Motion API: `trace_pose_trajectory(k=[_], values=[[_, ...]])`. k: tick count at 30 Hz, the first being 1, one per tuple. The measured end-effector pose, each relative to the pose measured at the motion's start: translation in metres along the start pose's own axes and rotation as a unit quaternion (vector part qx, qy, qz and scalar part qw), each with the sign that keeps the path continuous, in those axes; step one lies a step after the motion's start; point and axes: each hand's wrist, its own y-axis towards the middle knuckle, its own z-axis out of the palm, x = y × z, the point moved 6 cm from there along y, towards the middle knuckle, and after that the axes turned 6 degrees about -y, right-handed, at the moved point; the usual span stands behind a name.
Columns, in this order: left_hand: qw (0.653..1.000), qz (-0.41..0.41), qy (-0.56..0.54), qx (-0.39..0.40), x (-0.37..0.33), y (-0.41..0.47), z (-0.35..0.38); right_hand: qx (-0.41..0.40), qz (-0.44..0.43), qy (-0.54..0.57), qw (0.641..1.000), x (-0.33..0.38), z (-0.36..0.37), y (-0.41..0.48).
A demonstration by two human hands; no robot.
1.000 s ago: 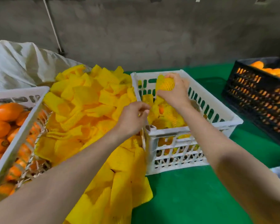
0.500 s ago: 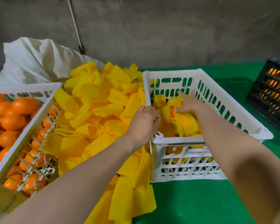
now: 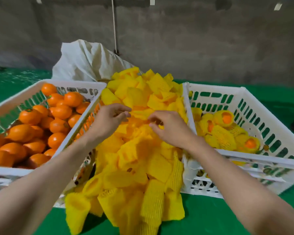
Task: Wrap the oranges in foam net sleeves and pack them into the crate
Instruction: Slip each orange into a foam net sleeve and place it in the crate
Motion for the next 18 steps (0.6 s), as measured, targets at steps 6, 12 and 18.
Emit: trace_pose_trajectory(k=[6, 12, 18], values=[[0.998, -0.031, -0.045, -0.034, 0.026, -0.034, -0.052, 0.383, -0.014, -0.230, 0.895, 0.006, 0.119, -0.030], [0.995, -0.063, -0.074, -0.036, 0.042, -0.056, -0.070, 0.298, 0.061, -0.230, 0.924, -0.012, 0.099, -0.011], [0.990, -0.077, -0.110, 0.033, 0.027, -0.058, -0.049, 0.120, 0.058, 0.068, 0.989, 0.042, 0.024, 0.032]])
